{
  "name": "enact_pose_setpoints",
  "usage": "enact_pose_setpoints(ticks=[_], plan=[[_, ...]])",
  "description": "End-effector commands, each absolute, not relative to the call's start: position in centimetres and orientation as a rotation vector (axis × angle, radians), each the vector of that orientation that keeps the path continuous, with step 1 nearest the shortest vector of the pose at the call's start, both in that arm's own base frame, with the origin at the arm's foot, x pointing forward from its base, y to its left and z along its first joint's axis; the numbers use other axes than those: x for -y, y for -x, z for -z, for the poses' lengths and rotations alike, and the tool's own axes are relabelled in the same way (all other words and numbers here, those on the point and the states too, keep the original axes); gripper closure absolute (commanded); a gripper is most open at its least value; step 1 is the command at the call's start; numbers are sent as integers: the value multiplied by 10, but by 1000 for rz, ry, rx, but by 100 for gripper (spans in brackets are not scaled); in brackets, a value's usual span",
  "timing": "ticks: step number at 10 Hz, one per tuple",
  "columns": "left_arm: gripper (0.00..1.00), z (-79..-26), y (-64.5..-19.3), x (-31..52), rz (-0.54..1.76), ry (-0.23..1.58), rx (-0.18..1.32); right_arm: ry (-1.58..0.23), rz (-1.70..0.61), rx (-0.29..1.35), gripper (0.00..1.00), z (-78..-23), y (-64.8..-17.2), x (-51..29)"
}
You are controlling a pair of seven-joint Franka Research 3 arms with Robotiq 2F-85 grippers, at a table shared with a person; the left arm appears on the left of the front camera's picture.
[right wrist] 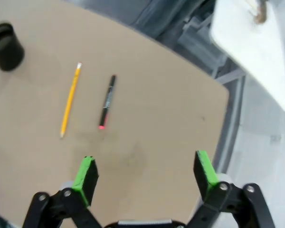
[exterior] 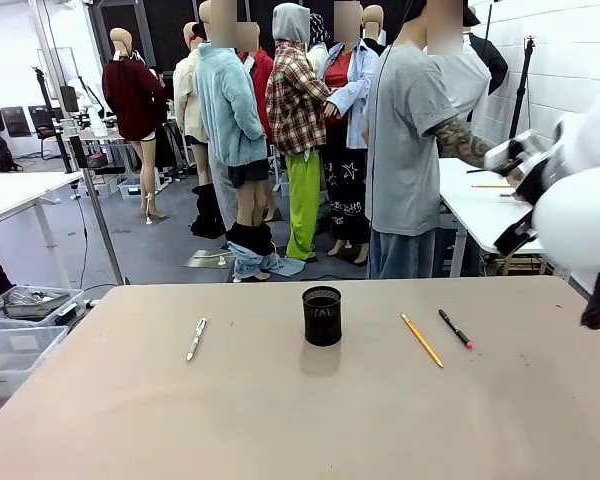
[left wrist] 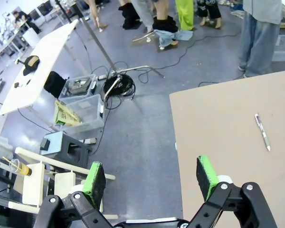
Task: Place the pens into the pen holder.
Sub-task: Pick up a writing instrument from the table and place it into the Pen holder.
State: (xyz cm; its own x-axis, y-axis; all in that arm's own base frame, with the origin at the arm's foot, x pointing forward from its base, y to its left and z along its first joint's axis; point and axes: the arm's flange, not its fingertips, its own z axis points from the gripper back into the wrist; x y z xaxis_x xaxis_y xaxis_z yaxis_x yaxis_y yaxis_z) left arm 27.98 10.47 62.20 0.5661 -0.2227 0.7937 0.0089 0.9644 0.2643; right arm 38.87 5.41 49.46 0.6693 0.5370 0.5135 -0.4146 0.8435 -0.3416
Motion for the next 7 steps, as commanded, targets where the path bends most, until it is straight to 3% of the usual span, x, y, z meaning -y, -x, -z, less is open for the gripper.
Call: enact_pose_setpoints(ticks=[1, 3, 4, 6, 7], plan=[[0, -623, -281, -105, 134, -241, 969, 188, -557, 560, 0, -484, -442, -78], [0, -623, -281, -105, 134, -241, 969, 127, -522, 558, 0, -467, -456, -90], [0, -623, -281, -105, 134, -241, 969, 171, -575, 557, 0, -466, -432, -80], [0, -623, -281, -105, 134, -241, 969, 171, -575, 557, 0, -466, -432, -80], [0, -623, -281, -105, 134, -241, 969, 155, -565, 546, 0, -463, -449, -87]])
